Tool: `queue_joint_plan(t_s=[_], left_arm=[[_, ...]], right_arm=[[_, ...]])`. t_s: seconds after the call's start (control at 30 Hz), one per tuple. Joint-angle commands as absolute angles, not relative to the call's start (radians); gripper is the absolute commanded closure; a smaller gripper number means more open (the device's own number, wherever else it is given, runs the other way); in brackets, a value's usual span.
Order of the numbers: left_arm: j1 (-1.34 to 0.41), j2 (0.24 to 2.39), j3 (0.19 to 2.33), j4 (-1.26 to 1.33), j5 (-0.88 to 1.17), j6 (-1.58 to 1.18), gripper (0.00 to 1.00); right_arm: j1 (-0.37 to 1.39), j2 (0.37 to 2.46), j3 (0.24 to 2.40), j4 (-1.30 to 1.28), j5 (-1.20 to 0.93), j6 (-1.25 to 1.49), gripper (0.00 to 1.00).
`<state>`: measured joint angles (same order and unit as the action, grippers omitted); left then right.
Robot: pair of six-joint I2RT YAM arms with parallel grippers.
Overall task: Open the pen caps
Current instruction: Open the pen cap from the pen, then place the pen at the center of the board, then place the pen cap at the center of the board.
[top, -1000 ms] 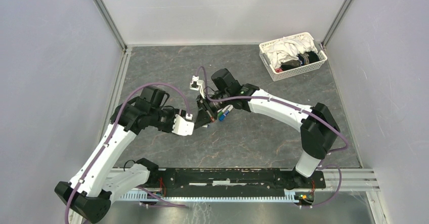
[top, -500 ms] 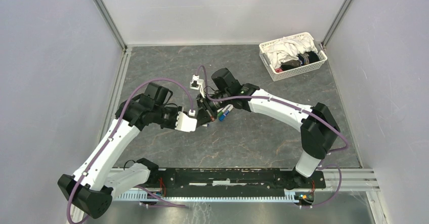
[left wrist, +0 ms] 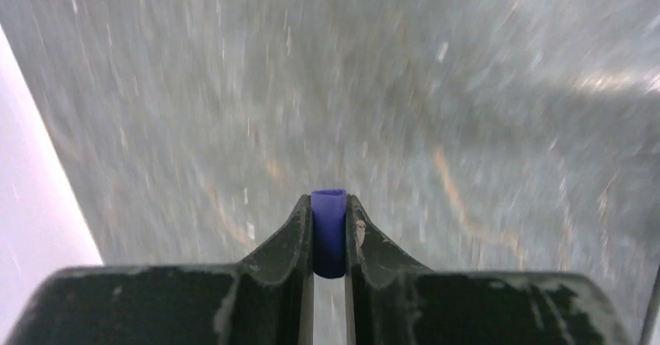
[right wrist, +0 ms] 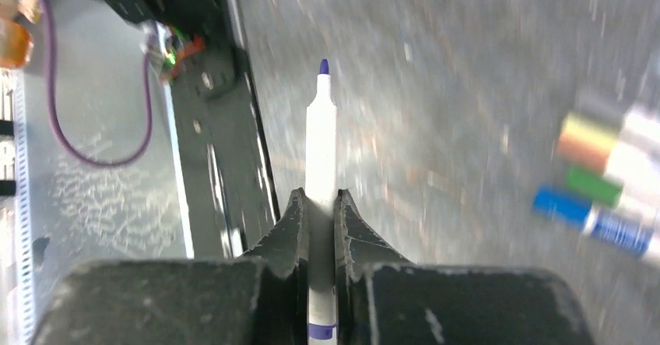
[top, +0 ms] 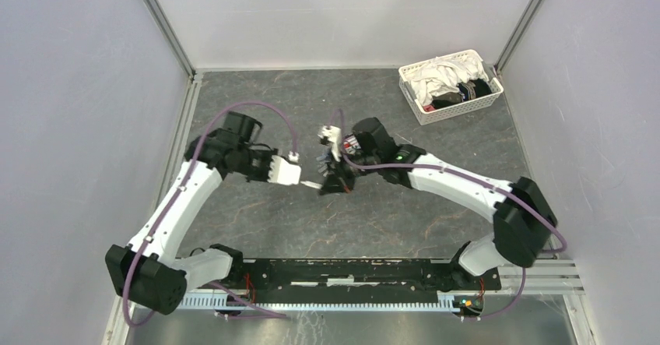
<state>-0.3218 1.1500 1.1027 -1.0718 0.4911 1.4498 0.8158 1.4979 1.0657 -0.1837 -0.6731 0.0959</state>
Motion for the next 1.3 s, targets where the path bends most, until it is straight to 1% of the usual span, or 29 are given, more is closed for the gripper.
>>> queue_joint_plan(t_s=[0.0, 0.13, 0.2, 0.3, 0.37, 0.5, 0.63, 0.7, 0.87, 1.13, 1.27], left_arm=[[-0.198, 1.163, 1.132, -1.140, 0.252, 1.565, 0.98], [-0.196, 1.139, 1.065, -1.071, 0.225, 1.593, 0.98], [-0.196, 1.137, 1.056, -1.051, 0.279, 1.547, 0.98], [-0.206, 1.160, 1.058, -0.993, 0.391, 1.316, 0.98], [-0.236, 1.194, 1.054, -0.958, 0.408, 1.151, 0.98], [-0.298, 1.271, 1.003, -0.817, 0.365, 0.862, 0.98], [-0.326, 1.336, 0.939, -0.690, 0.319, 0.694, 0.97], [-0.326, 1.372, 0.921, -0.646, 0.297, 0.648, 0.95], [-0.328, 1.450, 0.892, -0.585, 0.236, 0.591, 0.90], [-0.348, 1.487, 0.777, -0.447, 0.185, 0.588, 0.81], [-0.371, 1.512, 0.745, -0.406, 0.162, 0.603, 0.78]], right_arm=[[0.748, 1.417, 0.957, -0.436, -0.627, 0.044, 1.00], [0.724, 1.392, 0.934, -0.463, -0.590, 0.041, 1.00], [0.706, 1.376, 0.931, -0.455, -0.535, 0.056, 1.00], [0.657, 1.359, 0.927, -0.450, -0.353, 0.105, 1.00], [0.624, 1.351, 0.916, -0.453, -0.205, 0.141, 1.00], [0.563, 1.315, 0.849, -0.434, 0.033, 0.212, 1.00], [0.511, 1.285, 0.755, -0.390, 0.220, 0.270, 1.00], [0.497, 1.271, 0.700, -0.352, 0.303, 0.291, 1.00], [0.470, 1.268, 0.620, -0.259, 0.389, 0.318, 1.00], [0.457, 1.337, 0.606, -0.222, 0.449, 0.319, 1.00], [0.440, 1.361, 0.592, -0.204, 0.445, 0.312, 1.00]])
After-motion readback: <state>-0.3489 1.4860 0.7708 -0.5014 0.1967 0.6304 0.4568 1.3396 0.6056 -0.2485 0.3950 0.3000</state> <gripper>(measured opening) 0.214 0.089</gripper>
